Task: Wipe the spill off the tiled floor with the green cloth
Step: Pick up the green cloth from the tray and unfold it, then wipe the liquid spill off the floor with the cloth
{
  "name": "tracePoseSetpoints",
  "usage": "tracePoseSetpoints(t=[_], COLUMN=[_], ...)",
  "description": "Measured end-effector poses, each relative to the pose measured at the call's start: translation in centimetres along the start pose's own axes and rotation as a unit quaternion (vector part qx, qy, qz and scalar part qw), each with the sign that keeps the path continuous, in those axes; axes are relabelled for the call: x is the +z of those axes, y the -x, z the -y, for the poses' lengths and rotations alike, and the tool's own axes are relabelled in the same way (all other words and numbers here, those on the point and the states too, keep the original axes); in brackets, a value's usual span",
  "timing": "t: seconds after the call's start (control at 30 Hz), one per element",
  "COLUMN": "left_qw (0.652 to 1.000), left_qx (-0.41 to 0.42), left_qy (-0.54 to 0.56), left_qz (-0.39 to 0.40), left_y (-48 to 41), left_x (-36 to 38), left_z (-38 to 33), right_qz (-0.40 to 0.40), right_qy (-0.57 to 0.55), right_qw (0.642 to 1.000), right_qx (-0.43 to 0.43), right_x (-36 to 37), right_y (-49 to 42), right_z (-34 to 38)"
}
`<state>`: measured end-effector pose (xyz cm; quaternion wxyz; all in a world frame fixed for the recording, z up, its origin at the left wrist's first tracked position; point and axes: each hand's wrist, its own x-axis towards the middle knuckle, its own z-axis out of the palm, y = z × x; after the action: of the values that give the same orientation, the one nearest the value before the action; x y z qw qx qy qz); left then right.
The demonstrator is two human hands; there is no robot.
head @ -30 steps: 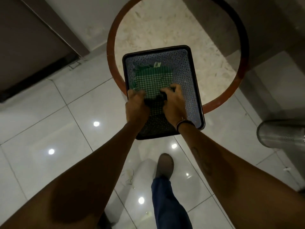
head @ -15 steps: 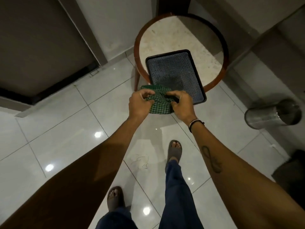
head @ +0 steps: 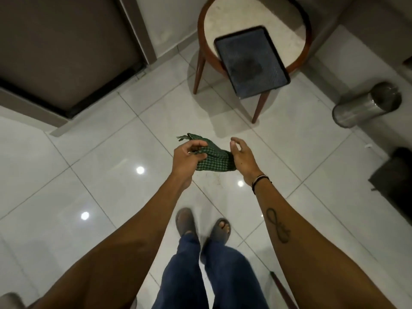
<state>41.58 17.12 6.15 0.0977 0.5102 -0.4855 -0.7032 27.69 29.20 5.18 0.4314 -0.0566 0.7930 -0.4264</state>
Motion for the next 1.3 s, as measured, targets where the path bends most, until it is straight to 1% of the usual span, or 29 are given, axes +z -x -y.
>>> tracePoseSetpoints(t=[0.1, 0.17, 0.2, 0.23, 0.3, 0.4, 0.5, 0.57, 0.63, 0.7, 0.73, 0.8, 0.9, 0.97, 1.03, 1.1, 1.13, 1.17, 1.23, 1.27, 1.3], left_qw=[1.000, 0.999, 0.999, 0.998, 0.997, 0.990, 0.973, 0.955, 0.925, 0.898, 0.892, 0.893, 0.886, 0.873, 0.856, 0.830, 0.816, 0.806, 0.788, 0.773, 0.753], left_qx=[-0.027, -0.038, -0.044, -0.049, -0.051, -0.045, -0.057, -0.056, -0.048, -0.053, -0.052, -0.033, 0.033, 0.065, 0.078, 0.096, 0.113, 0.132, 0.160, 0.171, 0.183], left_qy=[-0.003, -0.012, -0.023, -0.033, -0.055, -0.132, -0.221, -0.290, -0.373, -0.428, -0.440, -0.441, -0.455, -0.472, -0.488, -0.522, -0.543, -0.561, -0.590, -0.609, -0.631], left_qz=[0.010, 0.011, 0.008, 0.008, 0.013, 0.028, 0.020, 0.031, 0.060, 0.083, 0.086, 0.081, 0.081, 0.104, 0.149, 0.174, 0.161, 0.134, 0.068, 0.049, 0.043], left_y=[-0.1, -0.9, -1.5, -2.1, -3.5, -5.6, -7.4, -8.7, -9.9, -11.3, -12.1, -13.5, -15.5, -17.5, -19.6, -21.6, -22.6, -23.7, -26.0, -27.3, -28.6], left_x=[-1.5, -2.4, -3.0, -3.5, -4.5, -5.4, -5.7, -5.8, -5.9, -5.9, -5.9, -5.6, -4.8, -4.1, -3.5, -3.3, -3.5, -3.8, -4.9, -5.8, -6.6], left_z=[6.3, 11.2, 13.8, 16.4, 21.7, 29.5, 37.0, 41.5, 45.5, 48.9, 50.2, 52.5, 55.2, 57.4, 59.6, 61.8, 62.9, 63.9, 65.7, 66.5, 67.2], right_qz=[0.090, 0.141, 0.144, 0.129, 0.080, 0.033, 0.021, 0.022, 0.018, 0.010, 0.006, -0.017, -0.084, -0.120, -0.149, -0.181, -0.181, -0.160, -0.091, -0.065, -0.055], right_qy=[-0.034, -0.074, -0.103, -0.128, -0.138, -0.071, 0.003, 0.041, 0.068, 0.084, 0.090, 0.102, 0.116, 0.150, 0.227, 0.335, 0.382, 0.424, 0.503, 0.530, 0.547], right_qw=[0.985, 0.969, 0.963, 0.963, 0.975, 0.993, 0.996, 0.994, 0.992, 0.991, 0.991, 0.991, 0.989, 0.981, 0.963, 0.925, 0.906, 0.889, 0.843, 0.821, 0.803], right_qx=[0.140, 0.189, 0.201, 0.198, 0.154, 0.088, 0.089, 0.094, 0.101, 0.106, 0.102, 0.081, 0.031, 0.001, 0.007, 0.014, -0.016, -0.065, -0.166, -0.204, -0.230], right_x=[2.9, 4.5, 5.3, 5.9, 6.9, 8.7, 10.8, 12.0, 13.0, 13.9, 14.3, 15.0, 15.6, 16.0, 16.5, 17.1, 17.6, 18.2, 19.1, 19.4, 19.5], right_y=[-0.7, -2.0, -2.7, -3.4, -4.9, -6.2, -6.7, -7.5, -8.4, -9.6, -10.5, -12.3, -14.9, -16.7, -18.1, -19.7, -20.7, -22.0, -25.5, -27.1, -28.5], right_z=[-7.2, -12.3, -14.9, -17.3, -22.0, -28.6, -35.4, -39.9, -44.0, -47.4, -48.6, -50.6, -52.8, -55.3, -58.3, -61.3, -62.5, -63.6, -65.6, -66.6, -67.7])
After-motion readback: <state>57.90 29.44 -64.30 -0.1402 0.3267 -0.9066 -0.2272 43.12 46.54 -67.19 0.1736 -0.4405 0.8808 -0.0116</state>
